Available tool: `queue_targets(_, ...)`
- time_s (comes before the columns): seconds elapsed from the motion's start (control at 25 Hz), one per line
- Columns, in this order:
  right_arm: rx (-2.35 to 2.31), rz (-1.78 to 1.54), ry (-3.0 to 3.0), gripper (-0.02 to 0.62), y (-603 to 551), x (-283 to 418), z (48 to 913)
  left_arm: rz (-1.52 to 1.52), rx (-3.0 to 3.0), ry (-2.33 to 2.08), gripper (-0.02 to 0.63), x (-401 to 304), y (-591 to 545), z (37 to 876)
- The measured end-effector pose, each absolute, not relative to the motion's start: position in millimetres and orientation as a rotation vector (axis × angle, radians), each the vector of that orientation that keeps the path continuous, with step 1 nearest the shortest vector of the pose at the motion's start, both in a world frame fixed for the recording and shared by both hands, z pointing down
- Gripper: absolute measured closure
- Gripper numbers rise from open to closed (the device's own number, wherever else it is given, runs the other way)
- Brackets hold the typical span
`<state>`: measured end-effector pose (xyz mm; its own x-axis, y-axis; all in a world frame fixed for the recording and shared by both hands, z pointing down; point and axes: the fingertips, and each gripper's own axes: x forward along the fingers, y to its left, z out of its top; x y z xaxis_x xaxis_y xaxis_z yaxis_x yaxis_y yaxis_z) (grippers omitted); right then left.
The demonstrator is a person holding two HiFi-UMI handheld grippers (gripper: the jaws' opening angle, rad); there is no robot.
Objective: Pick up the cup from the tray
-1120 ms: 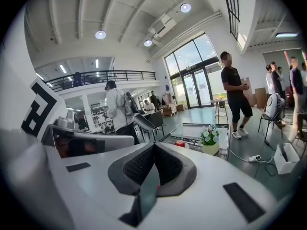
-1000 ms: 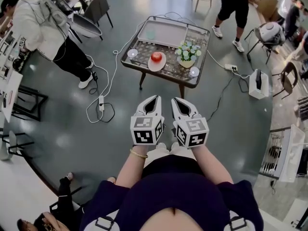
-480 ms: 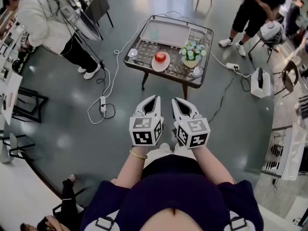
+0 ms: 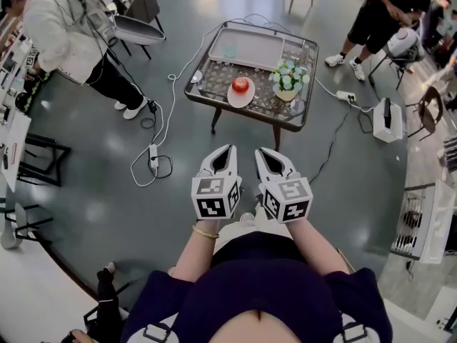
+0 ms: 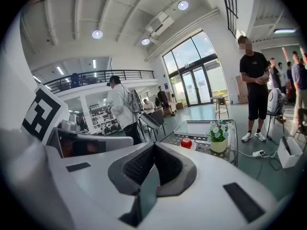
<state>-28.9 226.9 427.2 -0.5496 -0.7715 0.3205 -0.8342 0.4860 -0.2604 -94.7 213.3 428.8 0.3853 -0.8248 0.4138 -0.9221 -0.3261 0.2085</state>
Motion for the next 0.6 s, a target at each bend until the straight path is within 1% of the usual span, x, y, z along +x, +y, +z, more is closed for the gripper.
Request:
queue_targets(0.36,1.399,0.604,-2.558,0.585,187.3,-30.1,436.4,0.333,2.221,-1.515,0.598,-100.0,175.7,440.0)
queue_targets(0.6,1.363,0.575,-2.570,0.586,136.6,-30.5,438.2,0.322,2.197,-1.530,0.598,-99.8,129.2,446.5)
